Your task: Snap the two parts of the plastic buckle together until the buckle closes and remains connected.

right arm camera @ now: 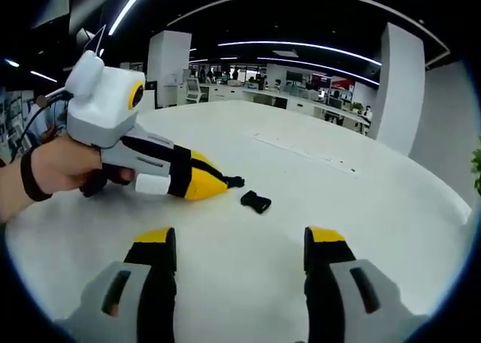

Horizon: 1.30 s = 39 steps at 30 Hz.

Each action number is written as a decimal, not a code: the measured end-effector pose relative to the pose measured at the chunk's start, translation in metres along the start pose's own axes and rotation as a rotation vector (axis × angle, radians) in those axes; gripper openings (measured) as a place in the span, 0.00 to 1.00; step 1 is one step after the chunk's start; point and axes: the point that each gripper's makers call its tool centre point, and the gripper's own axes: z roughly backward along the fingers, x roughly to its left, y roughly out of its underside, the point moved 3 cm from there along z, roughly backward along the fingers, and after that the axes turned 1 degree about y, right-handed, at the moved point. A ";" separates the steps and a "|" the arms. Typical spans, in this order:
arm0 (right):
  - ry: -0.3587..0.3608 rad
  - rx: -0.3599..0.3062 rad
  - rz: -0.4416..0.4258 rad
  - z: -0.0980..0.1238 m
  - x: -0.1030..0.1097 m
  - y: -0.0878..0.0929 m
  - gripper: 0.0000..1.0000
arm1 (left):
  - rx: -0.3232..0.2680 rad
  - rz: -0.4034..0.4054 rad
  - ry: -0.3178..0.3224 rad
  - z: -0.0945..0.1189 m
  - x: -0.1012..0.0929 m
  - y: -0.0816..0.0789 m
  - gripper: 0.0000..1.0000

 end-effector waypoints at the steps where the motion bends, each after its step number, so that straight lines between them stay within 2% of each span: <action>1: 0.000 0.000 0.000 0.000 0.000 0.000 0.69 | -0.002 0.005 0.003 0.000 0.001 0.000 0.11; 12: -0.001 -0.001 0.000 0.000 0.001 0.000 0.69 | 0.000 0.000 -0.001 0.003 -0.005 0.002 0.10; 17: -0.003 0.000 -0.001 0.000 0.001 0.000 0.69 | -0.016 0.030 -0.019 0.002 -0.001 0.003 0.10; 20: -0.004 -0.001 -0.001 0.000 0.002 0.000 0.69 | -0.023 0.006 -0.033 0.000 0.000 0.002 0.10; 23: -0.004 -0.001 -0.003 0.000 0.002 0.000 0.69 | -0.048 0.053 -0.026 0.001 0.001 -0.004 0.10; 30: -0.006 -0.002 -0.006 0.000 0.003 -0.001 0.69 | -0.055 0.105 -0.004 0.006 0.000 -0.010 0.09; 35: -0.006 -0.003 -0.002 -0.001 0.004 -0.001 0.69 | -0.084 0.082 0.005 0.014 -0.008 -0.018 0.10; 39: -0.009 -0.004 0.000 -0.001 0.005 -0.002 0.69 | -0.082 0.051 0.004 0.017 -0.013 -0.020 0.10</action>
